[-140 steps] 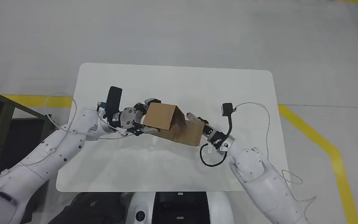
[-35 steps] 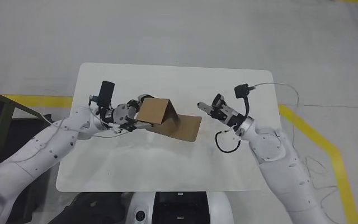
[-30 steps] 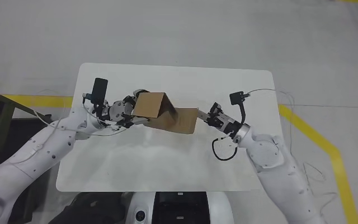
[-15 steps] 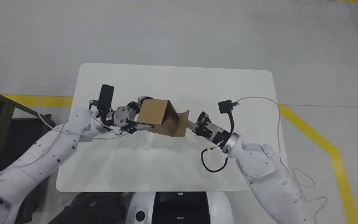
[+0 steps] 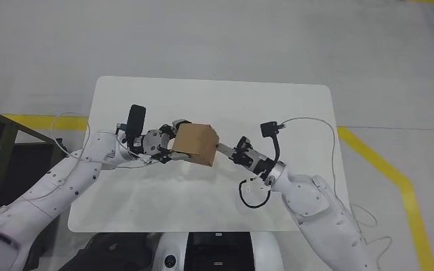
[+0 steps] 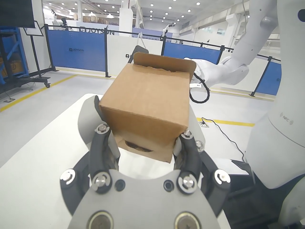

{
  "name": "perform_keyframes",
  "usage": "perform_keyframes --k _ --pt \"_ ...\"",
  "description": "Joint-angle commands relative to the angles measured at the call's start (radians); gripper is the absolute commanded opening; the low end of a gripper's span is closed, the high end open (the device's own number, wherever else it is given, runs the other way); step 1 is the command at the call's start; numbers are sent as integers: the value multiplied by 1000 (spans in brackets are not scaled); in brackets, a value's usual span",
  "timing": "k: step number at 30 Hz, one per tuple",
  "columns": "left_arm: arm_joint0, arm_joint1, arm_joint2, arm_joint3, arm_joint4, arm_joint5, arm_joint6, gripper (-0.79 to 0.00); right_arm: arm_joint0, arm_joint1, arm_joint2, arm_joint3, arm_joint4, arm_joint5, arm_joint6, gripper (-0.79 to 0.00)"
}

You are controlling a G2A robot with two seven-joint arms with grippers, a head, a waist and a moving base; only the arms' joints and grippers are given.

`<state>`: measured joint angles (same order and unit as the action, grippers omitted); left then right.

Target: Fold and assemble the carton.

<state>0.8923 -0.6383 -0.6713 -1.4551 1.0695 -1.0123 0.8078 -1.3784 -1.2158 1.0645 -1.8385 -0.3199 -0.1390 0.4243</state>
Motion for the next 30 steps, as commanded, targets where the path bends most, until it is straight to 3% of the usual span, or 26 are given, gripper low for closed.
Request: perform_keyframes --k 1,22,27,30 --pt "3 -1 -3 4 4 0 0 -785 -10 1 10 -13 12 -3 -4 0" --pt "-14 -18 2 37 68 0 -47 -785 -35 1 -9 -58 54 -19 28 0" --pt "-8 -24 -15 38 68 0 -72 -785 -34 -1 -24 -58 50 -13 37 -117" --pt "-1 -28 -27 33 76 6 -88 -785 -30 -2 -32 -55 46 -5 43 -108"
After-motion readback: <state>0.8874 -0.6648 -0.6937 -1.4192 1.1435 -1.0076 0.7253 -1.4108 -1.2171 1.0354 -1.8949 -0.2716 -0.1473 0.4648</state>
